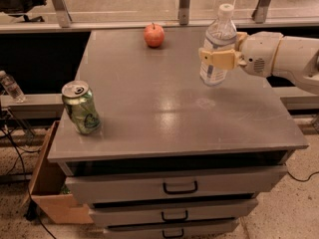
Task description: Move blue plastic bottle near apple
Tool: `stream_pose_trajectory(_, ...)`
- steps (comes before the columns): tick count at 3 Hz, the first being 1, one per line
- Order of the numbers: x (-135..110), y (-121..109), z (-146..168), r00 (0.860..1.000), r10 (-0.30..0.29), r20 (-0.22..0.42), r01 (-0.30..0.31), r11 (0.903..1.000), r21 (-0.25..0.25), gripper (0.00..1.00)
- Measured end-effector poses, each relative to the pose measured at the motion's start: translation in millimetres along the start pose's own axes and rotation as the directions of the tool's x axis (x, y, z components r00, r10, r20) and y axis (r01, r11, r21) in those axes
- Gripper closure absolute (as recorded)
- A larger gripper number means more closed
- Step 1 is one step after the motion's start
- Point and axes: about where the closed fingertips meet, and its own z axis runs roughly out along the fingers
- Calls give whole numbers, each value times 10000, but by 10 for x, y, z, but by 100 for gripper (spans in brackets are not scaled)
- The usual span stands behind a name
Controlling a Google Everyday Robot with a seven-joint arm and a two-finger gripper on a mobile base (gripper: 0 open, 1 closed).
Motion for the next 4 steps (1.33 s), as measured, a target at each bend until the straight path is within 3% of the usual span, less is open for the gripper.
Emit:
stream_pose_trajectory(1, -142, -118, 391, 9993, -204, 304, 193, 9992, 360, 100)
stream_pose_trajectory(3, -235, -704, 1101, 9936, -120, 1124, -14, 9930, 1182, 100)
stream_pose_trajectory(4, -297, -924, 1423, 9944, -29, 1060, -141, 9873, 1584, 100)
